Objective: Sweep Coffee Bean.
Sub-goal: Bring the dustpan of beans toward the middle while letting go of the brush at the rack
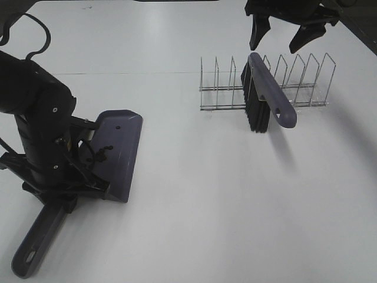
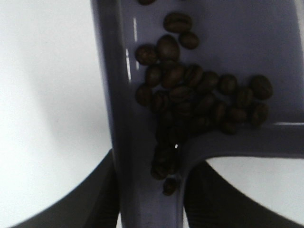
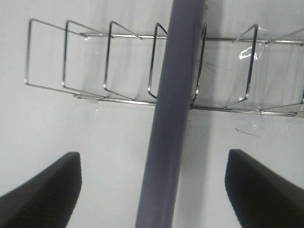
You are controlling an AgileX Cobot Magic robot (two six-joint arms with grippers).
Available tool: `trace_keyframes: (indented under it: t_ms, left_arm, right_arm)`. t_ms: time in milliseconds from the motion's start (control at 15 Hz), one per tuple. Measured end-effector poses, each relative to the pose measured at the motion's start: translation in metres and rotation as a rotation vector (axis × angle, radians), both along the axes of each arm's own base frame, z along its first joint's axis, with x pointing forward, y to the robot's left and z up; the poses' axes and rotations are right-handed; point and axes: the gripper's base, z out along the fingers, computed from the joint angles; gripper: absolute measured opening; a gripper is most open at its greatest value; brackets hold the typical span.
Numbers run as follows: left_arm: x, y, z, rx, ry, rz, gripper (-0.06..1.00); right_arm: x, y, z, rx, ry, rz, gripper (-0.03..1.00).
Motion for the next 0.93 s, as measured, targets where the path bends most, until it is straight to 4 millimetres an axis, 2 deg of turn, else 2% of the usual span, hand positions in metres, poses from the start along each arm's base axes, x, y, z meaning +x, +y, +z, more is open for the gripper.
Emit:
trace_keyframes:
  t_ms: [133,200,267,400,467,733,800,933]
  left_arm:
    - [0.002,-0.002,0.002,-0.007,-0.005,0.022,0.34]
    - [0.005,-0.004,0.004,-0.013,-0.015,0.022,0.34]
    - [0.011,-0.005,0.008,-0.024,-0.033,0.028,0.34]
    - [0.020,-0.005,0.014,-0.042,-0.058,0.045,0.34]
    - [0.026,0.001,0.015,-0.054,-0.062,0.071,0.34]
    - [0.030,0.012,0.015,-0.056,-0.054,0.081,0.34]
    - [0.030,0.011,0.015,-0.061,-0.051,0.080,0.34]
    - [0.030,0.009,0.015,-0.081,-0.041,0.078,0.34]
  right_arm:
    - [-0.015,0.000,0.024,0.029,-0.023,0.000,0.73]
    - [-0.020,-0.001,0.029,0.031,-0.027,0.000,0.73]
    - [-0.034,-0.003,0.041,0.032,-0.026,0.000,0.73]
    - [-0.049,-0.005,0.047,0.029,-0.011,0.000,0.73]
    - [-0.060,-0.007,0.050,0.026,0.001,0.000,0.73]
    - [-0.110,-0.013,0.054,0.031,0.066,-0.002,0.73]
    - [-0.129,-0.016,0.053,0.029,0.092,-0.002,0.73]
    - [-0.144,-0.018,0.052,0.029,0.109,0.003,0.73]
